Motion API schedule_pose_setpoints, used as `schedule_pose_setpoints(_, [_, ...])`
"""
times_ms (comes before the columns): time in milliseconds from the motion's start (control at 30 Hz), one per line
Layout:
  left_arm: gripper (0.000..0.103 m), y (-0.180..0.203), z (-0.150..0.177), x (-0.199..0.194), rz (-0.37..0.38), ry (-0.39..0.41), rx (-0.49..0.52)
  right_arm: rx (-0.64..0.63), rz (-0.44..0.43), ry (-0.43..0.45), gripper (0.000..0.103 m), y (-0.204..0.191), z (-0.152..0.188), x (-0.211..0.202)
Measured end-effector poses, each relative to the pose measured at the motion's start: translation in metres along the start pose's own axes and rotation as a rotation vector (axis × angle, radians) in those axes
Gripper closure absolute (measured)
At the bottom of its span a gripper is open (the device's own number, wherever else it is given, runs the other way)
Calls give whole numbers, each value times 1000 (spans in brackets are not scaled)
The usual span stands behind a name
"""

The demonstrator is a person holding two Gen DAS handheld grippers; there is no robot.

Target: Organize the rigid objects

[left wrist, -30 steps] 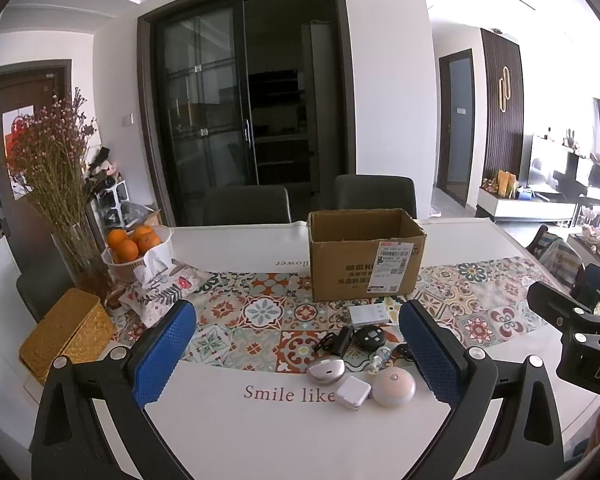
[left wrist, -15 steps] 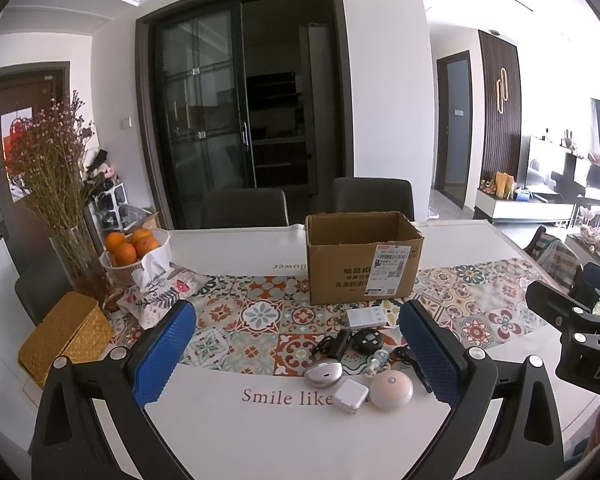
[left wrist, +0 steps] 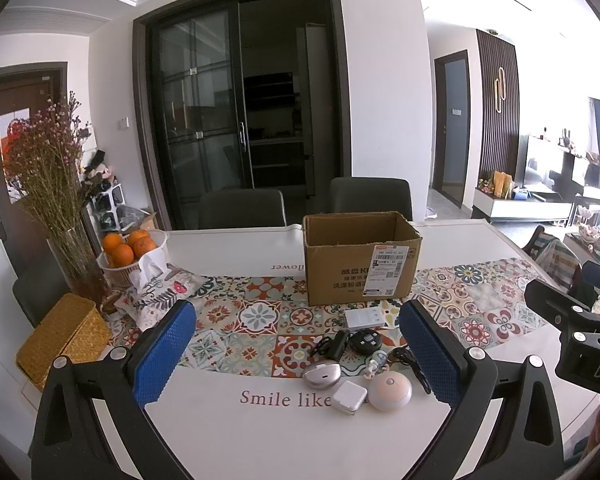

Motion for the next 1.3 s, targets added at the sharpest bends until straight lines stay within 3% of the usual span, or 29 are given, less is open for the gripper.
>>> schedule_pose_setpoints(1033, [0, 0, 2, 0, 1, 5, 3, 1, 0, 0, 4, 0, -2, 2])
schedule_pose_setpoints(1300, [0, 0, 7, 12, 1, -32, 6, -2, -20, -34, 4, -1, 1, 14])
Point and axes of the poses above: each gripper's, at about its wrist camera, not at the fingertips, and x roughly the way its jaws point, y to its right, z to its underside, the point moved 6 cm from there along x, roughly the way its jaws point, and after that the axes turned 7 degrees about -z, right-handed, at the moved point
